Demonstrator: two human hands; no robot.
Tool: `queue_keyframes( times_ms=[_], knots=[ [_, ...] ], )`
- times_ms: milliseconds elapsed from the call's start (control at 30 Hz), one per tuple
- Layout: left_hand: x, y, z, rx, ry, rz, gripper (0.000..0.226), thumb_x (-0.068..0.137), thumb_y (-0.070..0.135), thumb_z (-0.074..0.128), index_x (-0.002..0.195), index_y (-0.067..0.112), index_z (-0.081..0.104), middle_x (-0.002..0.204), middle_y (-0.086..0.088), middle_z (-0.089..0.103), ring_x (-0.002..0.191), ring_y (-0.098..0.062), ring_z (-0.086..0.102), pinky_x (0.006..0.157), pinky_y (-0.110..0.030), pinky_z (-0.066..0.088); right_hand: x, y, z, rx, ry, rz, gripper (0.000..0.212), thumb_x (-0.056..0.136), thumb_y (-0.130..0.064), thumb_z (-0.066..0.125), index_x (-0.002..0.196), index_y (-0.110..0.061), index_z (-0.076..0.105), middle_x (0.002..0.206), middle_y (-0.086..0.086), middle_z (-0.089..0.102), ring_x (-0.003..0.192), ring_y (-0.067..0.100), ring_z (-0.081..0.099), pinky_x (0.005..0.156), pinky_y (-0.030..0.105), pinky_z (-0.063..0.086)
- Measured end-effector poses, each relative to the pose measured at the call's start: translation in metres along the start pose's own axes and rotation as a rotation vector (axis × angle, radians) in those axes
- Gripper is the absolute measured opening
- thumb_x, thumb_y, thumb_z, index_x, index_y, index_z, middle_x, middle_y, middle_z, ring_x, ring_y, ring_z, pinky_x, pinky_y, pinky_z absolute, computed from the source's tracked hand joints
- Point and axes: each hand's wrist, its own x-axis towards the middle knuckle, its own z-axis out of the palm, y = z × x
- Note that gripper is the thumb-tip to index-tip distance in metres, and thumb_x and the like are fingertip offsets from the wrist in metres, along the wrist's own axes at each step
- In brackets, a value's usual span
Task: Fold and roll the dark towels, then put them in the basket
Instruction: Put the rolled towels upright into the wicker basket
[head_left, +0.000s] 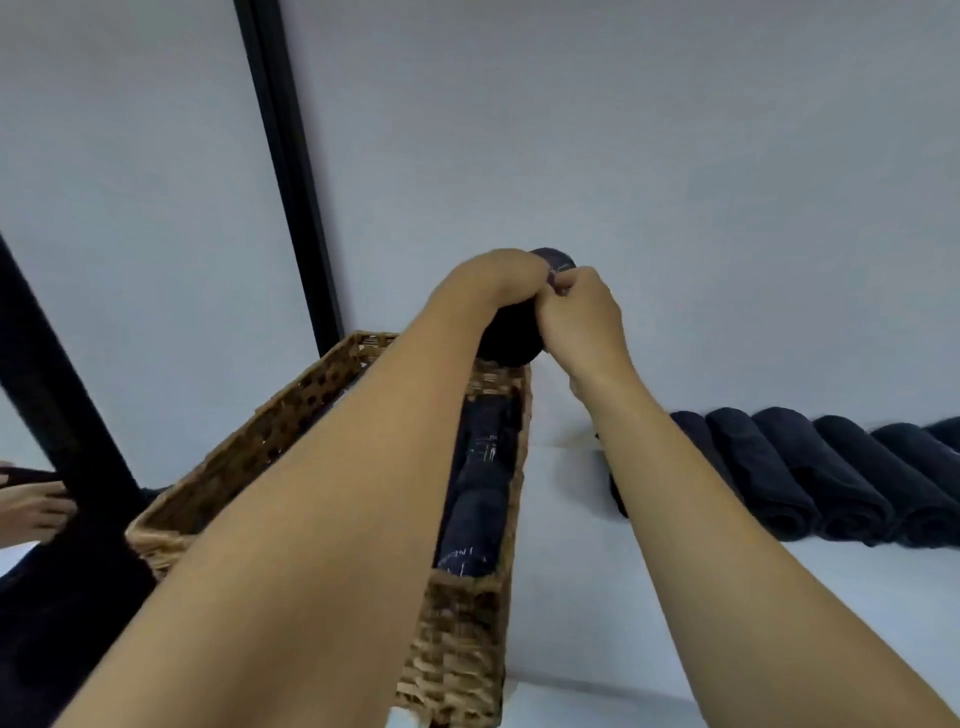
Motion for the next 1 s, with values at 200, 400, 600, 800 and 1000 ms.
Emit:
queue_keyframes(
  times_ms=[200, 400, 600, 800, 1000],
  knots=[
    [0.006, -0.104, -0.042, 0.019, 0.133, -0.198, 0.039, 0.094, 0.022, 0.046, 0.125, 0.000, 0.055, 0.116, -0.014, 0.061, 0.105, -0.031, 0.061, 0.092, -0.035, 0.051, -0.003, 0.000, 0.093, -0.038, -0.370, 0.139, 0.021, 0.092, -0.016, 0.049, 0.097, -0.002, 0.064, 0.089, 0.011, 0.067, 0.085, 0.028, 0.065, 0.063, 0.035, 0.051],
    [0.048, -0.186, -0.022, 0.103, 0.039, -0.253, 0.063, 0.081, 0.047, 0.049, 0.129, 0.006, 0.057, 0.127, -0.017, 0.061, 0.110, -0.032, 0.059, 0.099, -0.042, 0.048, -0.004, 0.020, 0.133, -0.312, -0.673, 0.317, 0.033, 0.097, -0.005, 0.042, 0.127, 0.003, 0.054, 0.121, 0.021, 0.058, 0.103, 0.038, 0.062, 0.085, 0.048, 0.057],
    [0.031, -0.185, -0.011, 0.588, -0.123, -0.212, 0.031, 0.101, 0.011, 0.040, 0.122, -0.004, 0.057, 0.115, -0.017, 0.059, 0.108, -0.031, 0.056, 0.087, -0.035, 0.042, -0.014, 0.020, 0.129, -0.540, -0.928, 0.356, 0.040, 0.100, -0.002, 0.042, 0.140, 0.004, 0.037, 0.139, 0.019, 0.041, 0.109, 0.037, 0.059, 0.090, 0.046, 0.055],
    [0.038, -0.130, 0.002, 0.701, 0.331, -0.056, 0.026, 0.094, 0.011, 0.046, 0.117, 0.002, 0.054, 0.121, -0.019, 0.057, 0.110, -0.037, 0.056, 0.083, -0.042, 0.047, -0.006, 0.021, 0.090, -0.512, -0.560, 0.049, 0.028, 0.093, -0.003, 0.048, 0.118, -0.002, 0.059, 0.116, 0.016, 0.063, 0.104, 0.031, 0.060, 0.078, 0.034, 0.049],
    [0.048, -0.021, 0.092, 0.144, 0.203, 0.188, 0.019, 0.092, 0.013, 0.050, 0.107, 0.001, 0.053, 0.109, -0.015, 0.058, 0.104, -0.034, 0.059, 0.073, -0.033, 0.043, 0.019, 0.077, -0.019, -0.577, -0.146, 0.147, 0.026, 0.095, -0.011, 0.044, 0.117, -0.006, 0.057, 0.118, 0.010, 0.063, 0.097, 0.025, 0.058, 0.073, 0.028, 0.038]
  ],
)
